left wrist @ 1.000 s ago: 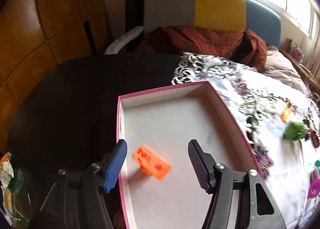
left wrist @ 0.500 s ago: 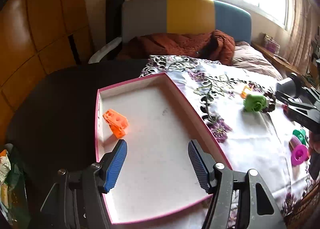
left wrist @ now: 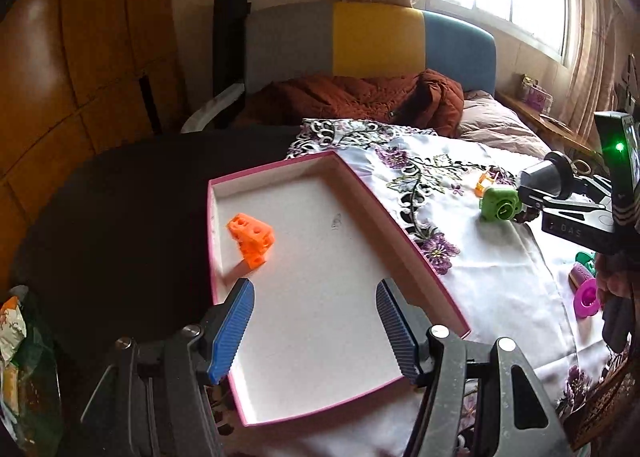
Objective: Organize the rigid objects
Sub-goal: 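Carry the black cylinder to the tray and release it with the right tool, then move the left tool to the green-and-white toy and grasp it, then grasp the red puzzle piece with the right tool while the left tool holds the green toy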
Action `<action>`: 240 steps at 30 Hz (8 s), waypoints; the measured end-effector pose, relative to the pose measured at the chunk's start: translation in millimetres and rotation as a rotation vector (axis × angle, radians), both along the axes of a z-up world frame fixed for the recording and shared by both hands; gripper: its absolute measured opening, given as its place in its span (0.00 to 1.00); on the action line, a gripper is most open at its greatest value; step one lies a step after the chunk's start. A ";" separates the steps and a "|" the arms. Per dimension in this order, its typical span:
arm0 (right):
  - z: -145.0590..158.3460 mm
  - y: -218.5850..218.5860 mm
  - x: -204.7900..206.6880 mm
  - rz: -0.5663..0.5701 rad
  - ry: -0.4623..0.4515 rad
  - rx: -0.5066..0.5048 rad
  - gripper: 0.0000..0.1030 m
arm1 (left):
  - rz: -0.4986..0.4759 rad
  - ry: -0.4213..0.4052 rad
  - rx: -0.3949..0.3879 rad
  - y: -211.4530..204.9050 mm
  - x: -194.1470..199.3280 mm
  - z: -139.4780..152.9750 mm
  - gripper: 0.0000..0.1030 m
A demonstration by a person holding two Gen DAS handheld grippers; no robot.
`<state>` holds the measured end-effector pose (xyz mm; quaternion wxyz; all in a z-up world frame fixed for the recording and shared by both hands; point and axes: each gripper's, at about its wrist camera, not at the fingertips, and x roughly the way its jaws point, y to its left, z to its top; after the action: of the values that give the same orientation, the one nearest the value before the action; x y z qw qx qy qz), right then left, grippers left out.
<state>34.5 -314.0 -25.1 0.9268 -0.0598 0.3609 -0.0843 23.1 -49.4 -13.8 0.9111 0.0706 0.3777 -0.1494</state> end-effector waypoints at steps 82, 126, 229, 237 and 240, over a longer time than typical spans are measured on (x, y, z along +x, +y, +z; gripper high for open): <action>16.7 90.6 9.2 0.079 -0.017 0.180 0.96 | -0.039 -0.153 0.168 -5.9 -34.4 22.4 0.65; -7.3 -209.5 -61.3 -0.675 -0.029 0.365 1.00 | -0.384 0.209 0.006 -194.6 22.9 -25.8 0.67; -49.8 -193.7 -56.0 -0.396 0.515 0.486 0.78 | -0.569 0.254 -0.194 -147.5 -28.2 -30.8 0.63; -40.1 -200.2 -106.0 -0.308 0.663 0.351 0.78 | -0.566 0.258 -0.219 -142.5 -27.3 -29.1 0.63; -47.0 -197.7 -120.3 -0.257 0.758 0.283 0.76 | -0.567 0.260 -0.227 -141.3 -27.2 -28.4 0.63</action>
<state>-85.8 -511.8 -72.0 0.7097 0.0868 0.6886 -0.1208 -4.0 -190.6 -42.2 0.7793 0.0512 0.4372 -0.4460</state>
